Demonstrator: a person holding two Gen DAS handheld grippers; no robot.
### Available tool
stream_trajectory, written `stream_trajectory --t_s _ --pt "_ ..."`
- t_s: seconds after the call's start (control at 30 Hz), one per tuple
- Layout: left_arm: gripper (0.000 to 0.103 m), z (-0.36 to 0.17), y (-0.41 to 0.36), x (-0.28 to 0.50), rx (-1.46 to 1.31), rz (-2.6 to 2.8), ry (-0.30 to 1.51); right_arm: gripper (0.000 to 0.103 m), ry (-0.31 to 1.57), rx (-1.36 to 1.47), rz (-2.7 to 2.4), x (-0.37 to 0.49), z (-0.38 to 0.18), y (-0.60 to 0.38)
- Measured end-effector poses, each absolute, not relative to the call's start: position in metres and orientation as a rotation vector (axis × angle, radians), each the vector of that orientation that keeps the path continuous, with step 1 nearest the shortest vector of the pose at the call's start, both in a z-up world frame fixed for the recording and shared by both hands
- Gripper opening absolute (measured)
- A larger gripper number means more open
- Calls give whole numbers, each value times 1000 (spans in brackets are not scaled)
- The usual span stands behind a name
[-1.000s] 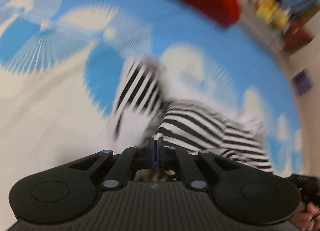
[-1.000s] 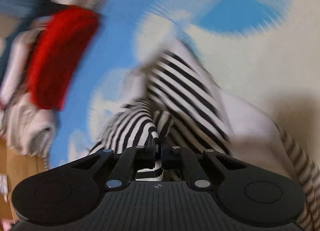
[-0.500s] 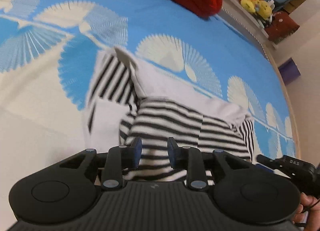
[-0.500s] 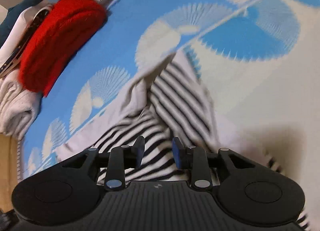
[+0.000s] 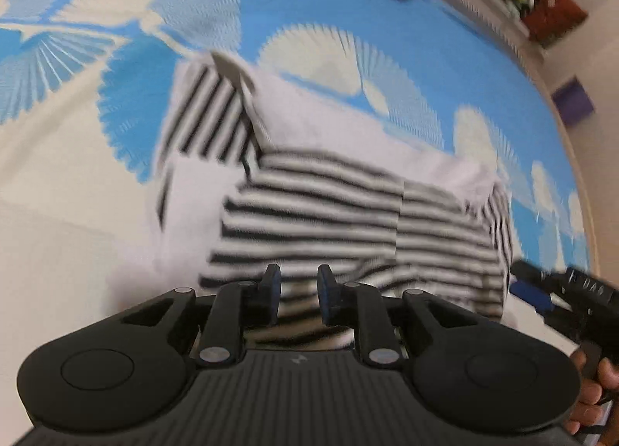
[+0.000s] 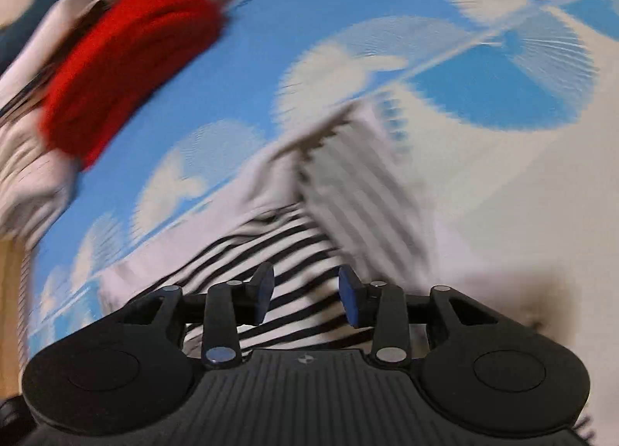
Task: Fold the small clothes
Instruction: 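Lift the hem with both tools and fold it toward the striped collar, then open both tools and release the folded hem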
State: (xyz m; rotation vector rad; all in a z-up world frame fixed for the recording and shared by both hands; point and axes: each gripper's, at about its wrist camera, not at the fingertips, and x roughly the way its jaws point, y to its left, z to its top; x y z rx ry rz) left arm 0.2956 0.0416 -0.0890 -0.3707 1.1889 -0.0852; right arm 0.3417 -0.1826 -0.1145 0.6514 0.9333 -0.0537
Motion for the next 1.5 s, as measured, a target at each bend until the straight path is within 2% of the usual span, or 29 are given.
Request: stream_trajectory --t_s 0.27,0.3,0.4,0.5,0.7,0.77,0.8,0.83,0.93,1.27,1.37,1.5 --pt "21 -101 31 298 -352 -134 1217 45 1103 732 288 354 -149 -126" --pt "21 -102 34 300 -351 -125 1222 48 1126 728 327 354 -153 -120" --pt "21 -103 49 306 -348 -73 1220 49 1251 604 358 356 -166 -106" --pt "21 -106 68 311 -374 -23 1223 49 1285 536 392 357 -159 -105" --pt "20 -103 69 316 -330 -17 1241 49 1106 489 238 365 -132 -139" --pt "20 -94 64 316 -321 -57 1206 48 1134 455 146 370 -141 -155" --pt "22 -93 61 317 -310 -77 1200 42 1154 471 123 372 -147 -162" --pt "24 -95 58 318 -288 -90 1210 42 1159 510 121 372 -150 -167" --pt "23 -115 56 323 -213 -69 1292 43 1150 540 131 371 -142 -167" --pt "24 -93 61 322 -147 -113 1262 44 1136 418 117 364 -136 -175" --pt "24 -71 63 315 -150 -112 1181 45 1078 447 124 354 -116 -178" --pt "24 -26 55 291 -121 -99 994 45 878 398 149 329 -77 -172"
